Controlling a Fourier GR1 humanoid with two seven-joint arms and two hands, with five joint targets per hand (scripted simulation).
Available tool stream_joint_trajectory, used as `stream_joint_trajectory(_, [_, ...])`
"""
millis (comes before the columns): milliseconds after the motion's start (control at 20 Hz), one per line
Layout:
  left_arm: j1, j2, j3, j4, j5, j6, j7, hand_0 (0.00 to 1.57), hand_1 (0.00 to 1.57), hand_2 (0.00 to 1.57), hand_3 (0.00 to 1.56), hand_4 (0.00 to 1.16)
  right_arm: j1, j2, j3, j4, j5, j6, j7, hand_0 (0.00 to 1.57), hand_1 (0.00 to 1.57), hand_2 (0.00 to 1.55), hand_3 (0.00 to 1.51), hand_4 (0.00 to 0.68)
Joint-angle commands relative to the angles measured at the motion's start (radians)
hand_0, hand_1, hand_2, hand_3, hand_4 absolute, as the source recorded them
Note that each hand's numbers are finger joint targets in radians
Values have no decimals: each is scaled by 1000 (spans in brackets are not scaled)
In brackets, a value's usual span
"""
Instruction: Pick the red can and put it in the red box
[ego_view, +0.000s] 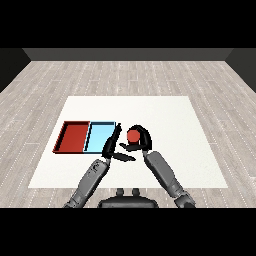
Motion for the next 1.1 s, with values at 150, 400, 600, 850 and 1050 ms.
stream_joint_trajectory(150, [-96,0,-78,153,44,103,-38,0,0,0,0,0,-66,1,57,-49,-52,-60,38,1431,1431,1435,1401,615])
stream_joint_trajectory(400, [-167,0,-28,223,80,59,-62,0,0,0,0,0,14,1,134,-97,-16,-65,21,1447,1447,1425,1383,615])
stream_joint_trajectory(600, [-67,0,-89,38,-14,74,50,0,0,0,0,0,-75,1,153,-36,-73,-98,23,1444,1444,1429,1383,594])
stream_joint_trajectory(850, [-101,1,-99,112,39,85,-1,0,0,0,0,0,24,-10,145,-141,-21,-68,51,1447,1447,1447,1397,555])
stream_joint_trajectory(1050, [-225,1,-147,266,80,253,-37,0,0,0,0,429,-52,0,209,-65,-101,-154,-24,1486,1486,1461,1406,504])
